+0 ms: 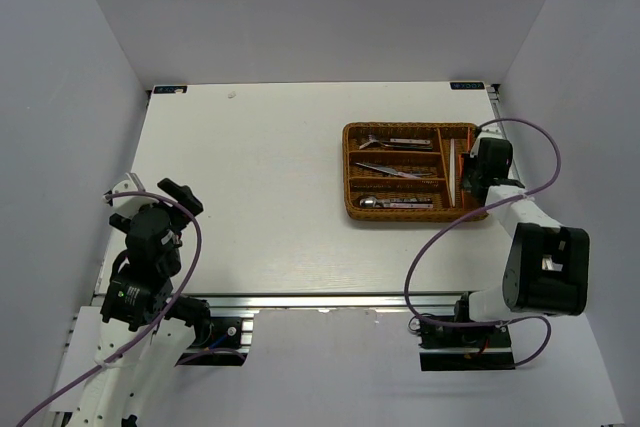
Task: Sort the eating utensils into containers
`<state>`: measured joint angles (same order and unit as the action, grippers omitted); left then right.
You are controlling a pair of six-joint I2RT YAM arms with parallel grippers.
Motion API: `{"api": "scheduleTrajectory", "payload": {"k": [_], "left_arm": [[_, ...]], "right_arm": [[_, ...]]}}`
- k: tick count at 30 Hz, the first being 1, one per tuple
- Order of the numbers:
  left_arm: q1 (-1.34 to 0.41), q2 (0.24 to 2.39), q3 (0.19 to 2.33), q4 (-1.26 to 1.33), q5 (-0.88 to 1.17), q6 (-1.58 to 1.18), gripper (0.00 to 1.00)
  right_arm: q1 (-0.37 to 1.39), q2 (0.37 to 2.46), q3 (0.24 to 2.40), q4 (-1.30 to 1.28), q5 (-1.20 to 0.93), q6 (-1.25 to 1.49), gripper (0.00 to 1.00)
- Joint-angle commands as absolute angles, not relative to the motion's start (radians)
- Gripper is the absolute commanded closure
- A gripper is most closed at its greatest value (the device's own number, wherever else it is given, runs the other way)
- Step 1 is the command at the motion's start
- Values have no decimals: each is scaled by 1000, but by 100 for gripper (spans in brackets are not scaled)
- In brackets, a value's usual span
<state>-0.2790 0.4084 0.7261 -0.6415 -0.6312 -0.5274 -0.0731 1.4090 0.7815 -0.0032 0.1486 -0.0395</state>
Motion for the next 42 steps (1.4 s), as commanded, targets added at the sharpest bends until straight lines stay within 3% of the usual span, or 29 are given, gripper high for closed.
{"api": "scheduleTrajectory", "payload": {"k": [1, 2, 3, 4, 5, 6, 8, 14, 18, 22, 29, 42], "left_arm": [[-282, 411, 718, -617, -614, -515, 2], [-282, 413, 719, -617, -614, -515, 2], [-282, 416, 719, -618, -614, -515, 2], [-282, 419, 719, -620, -617, -517, 2], [-282, 426, 722, -623, -620, -517, 2], [-282, 428, 726, -624, -623, -518, 2], [-282, 443, 732, -627, -632, -518, 2], [-282, 589, 868, -730, -663, -534, 3], [-282, 733, 1165, -869, -716, -499, 2], [-282, 762, 1331, -954, -758, -425, 2], [-282, 681, 1348, -1009, -856, -348, 2], [-282, 558, 1204, -973, -847, -354, 2]], "right_arm": [[-66, 1448, 765, 2, 150, -17, 100], [-67, 1448, 773, -30, 147, -8, 99], [-66, 1440, 790, -38, 146, 9, 84], [-67, 1430, 798, -54, 147, 26, 76], [-67, 1398, 813, -61, 152, 40, 42], [-66, 1376, 824, -67, 155, 46, 26], [-66, 1329, 860, -121, 163, 58, 11], [-57, 1042, 1044, -385, 147, 163, 11], [-52, 800, 1083, -573, 167, 170, 11], [-2, 646, 1089, -701, 225, 117, 11], [147, 408, 1066, -787, 298, 118, 11], [229, 376, 1060, -850, 304, 130, 10]]}}
